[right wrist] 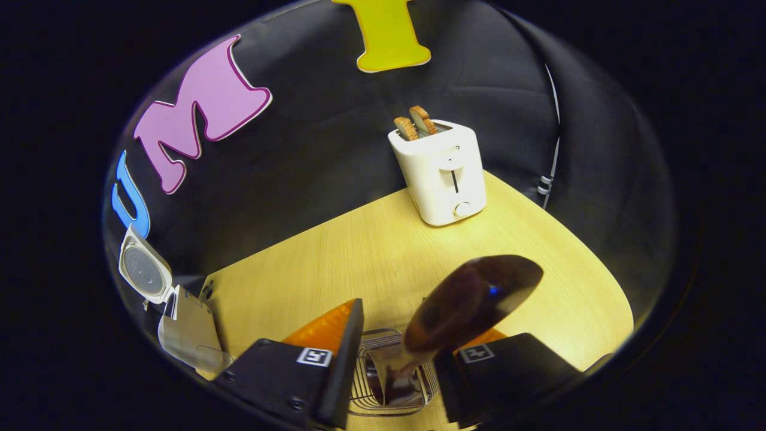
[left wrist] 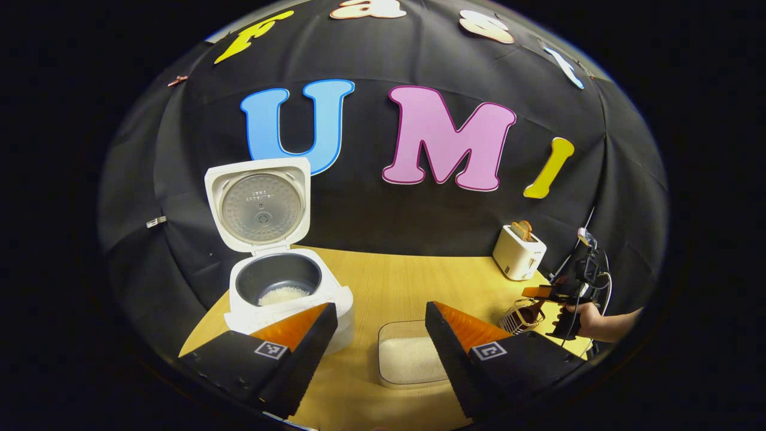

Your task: Close the left gripper, press the button to open the rice cooker; take a wooden spoon from the chopstick holder with the right hand, scoop a spoonful of rice and pour it into the rice cooker, then put the wooden spoon back into the chopstick holder.

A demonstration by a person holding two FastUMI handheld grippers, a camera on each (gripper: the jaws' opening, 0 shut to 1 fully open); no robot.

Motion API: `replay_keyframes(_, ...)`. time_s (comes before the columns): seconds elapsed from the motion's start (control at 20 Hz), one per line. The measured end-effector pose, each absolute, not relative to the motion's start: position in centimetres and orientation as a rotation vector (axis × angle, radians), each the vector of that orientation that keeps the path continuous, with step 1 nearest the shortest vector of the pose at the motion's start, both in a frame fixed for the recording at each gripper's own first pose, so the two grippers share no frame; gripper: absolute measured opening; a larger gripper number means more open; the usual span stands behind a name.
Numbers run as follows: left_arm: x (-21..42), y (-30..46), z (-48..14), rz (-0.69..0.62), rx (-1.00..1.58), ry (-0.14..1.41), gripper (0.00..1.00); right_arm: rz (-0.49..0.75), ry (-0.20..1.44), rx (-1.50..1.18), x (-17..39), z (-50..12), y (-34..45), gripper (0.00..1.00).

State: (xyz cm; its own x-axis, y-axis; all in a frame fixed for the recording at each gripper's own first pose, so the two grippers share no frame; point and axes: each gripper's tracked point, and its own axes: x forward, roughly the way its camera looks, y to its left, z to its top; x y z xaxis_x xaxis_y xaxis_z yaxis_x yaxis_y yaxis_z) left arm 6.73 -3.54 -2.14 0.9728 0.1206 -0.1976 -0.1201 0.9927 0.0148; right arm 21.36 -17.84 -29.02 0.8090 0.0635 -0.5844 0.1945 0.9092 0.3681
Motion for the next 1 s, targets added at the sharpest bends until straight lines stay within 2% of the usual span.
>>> replay_keyframes(0.1, 6.3, -3.7, -1.9, 0.125, 0.007, 0.189, 0.96, -0.092, 0.643, 0.438, 21.4, -29.3, -18.5, 0.37)
replay_keyframes(0.15, 6.1, -3.6, -1.9, 0.128, 0.008, 0.189, 0.96, -0.087, 0.654, 0.465, 21.8, -29.9, -18.4, 0.11)
replay_keyframes(0.2, 5.8, -3.7, -2.0, 0.129, 0.007, 0.186, 0.96, -0.087, 0.671, 0.478, 21.0, -29.2, -18.1, 0.23)
replay_keyframes(0.35, 5.3, -3.7, -1.7, 0.114, 0.017, 0.161, 0.95, -0.099, 0.644, 0.452, 20.9, -27.6, -18.3, 0.21)
replay_keyframes(0.75, 5.4, -2.1, -0.2, -0.002, 0.003, 0.099, 0.96, -0.184, 0.510, 0.317, 19.9, -17.8, -18.5, 0.20)
replay_keyframes(1.0, 4.1, 1.3, 0.9, -0.015, -0.006, 0.067, 0.96, -0.163, 0.446, 0.326, 18.0, -12.6, -14.4, 0.20)
